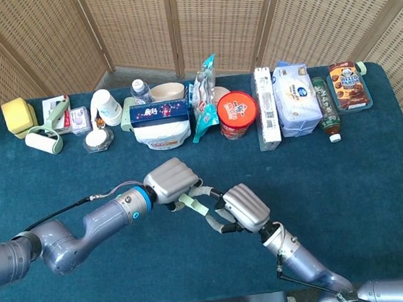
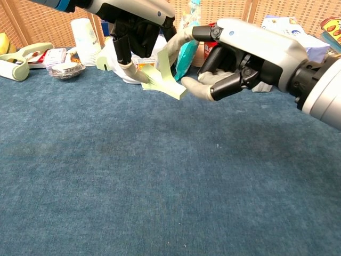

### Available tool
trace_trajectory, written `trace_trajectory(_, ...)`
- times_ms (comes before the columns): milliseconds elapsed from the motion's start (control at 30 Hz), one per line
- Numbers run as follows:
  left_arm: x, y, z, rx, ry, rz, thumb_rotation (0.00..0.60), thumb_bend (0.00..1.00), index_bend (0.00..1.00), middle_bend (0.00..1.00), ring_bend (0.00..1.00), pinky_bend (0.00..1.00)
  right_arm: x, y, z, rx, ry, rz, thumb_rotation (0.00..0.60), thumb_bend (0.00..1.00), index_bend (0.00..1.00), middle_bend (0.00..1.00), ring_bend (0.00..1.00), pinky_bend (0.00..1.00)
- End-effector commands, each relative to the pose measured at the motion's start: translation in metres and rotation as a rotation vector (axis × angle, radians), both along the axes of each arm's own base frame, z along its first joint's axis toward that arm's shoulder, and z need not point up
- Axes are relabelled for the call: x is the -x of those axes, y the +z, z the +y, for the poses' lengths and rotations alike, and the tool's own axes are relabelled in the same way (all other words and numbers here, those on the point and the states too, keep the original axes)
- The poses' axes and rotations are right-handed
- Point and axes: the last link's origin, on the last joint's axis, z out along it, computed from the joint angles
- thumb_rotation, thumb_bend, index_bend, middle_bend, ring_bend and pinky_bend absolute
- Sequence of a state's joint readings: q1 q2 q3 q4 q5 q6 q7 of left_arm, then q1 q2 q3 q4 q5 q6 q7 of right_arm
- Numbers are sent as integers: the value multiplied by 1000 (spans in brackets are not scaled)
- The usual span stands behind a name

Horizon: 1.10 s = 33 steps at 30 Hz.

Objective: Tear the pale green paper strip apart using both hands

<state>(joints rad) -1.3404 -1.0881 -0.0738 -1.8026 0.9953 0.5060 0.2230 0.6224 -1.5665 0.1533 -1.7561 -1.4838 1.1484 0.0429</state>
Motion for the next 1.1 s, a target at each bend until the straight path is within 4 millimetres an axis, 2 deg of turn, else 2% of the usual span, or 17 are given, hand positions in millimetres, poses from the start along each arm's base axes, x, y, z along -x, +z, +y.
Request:
trace_trajectory(33,-1,0,1,-3,-1,-2,600,457,660,1000,1000,1000,-1,-1,2,-3,6,0,536,476,240,1000,1000,963)
trace_trajectory(800,-1,2,2,-4,5,-3,600,457,660,1000,1000,1000,-2,-1,4,3,20,-1,536,477,315,1000,1000,963)
trace_trajectory(1100,-1,2,1,-3,4,-2,600,457,660,1000,1000,1000,-3,-2,3,11,15,-2,572,477,398,1000,1000,963)
